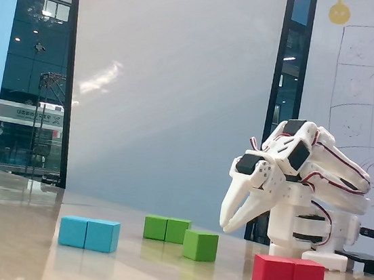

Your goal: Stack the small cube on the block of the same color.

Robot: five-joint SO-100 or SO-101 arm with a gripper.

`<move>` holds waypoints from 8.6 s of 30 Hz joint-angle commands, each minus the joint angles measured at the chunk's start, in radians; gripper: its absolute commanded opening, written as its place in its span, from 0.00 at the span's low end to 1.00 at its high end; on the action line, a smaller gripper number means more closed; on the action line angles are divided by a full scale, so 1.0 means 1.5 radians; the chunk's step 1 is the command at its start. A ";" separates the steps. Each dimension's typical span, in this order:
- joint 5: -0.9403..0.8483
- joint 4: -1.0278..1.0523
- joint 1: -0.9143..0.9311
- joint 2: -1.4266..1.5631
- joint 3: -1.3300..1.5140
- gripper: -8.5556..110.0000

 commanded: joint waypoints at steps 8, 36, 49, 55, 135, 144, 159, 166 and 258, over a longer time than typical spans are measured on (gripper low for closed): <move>-0.002 0.003 -0.003 0.020 -0.006 0.07; -0.002 0.003 -0.003 0.020 -0.006 0.07; -0.002 0.003 -0.004 0.020 -0.006 0.07; -0.003 0.003 -0.004 0.020 -0.006 0.07; -0.005 0.092 0.002 -1.067 -0.758 0.07; -0.007 0.013 0.031 -1.107 -0.758 0.08; -0.032 0.016 0.061 -1.112 -0.726 0.09; -0.031 0.038 0.062 -1.111 -0.713 0.21; -0.040 0.005 0.170 -1.109 -0.804 0.13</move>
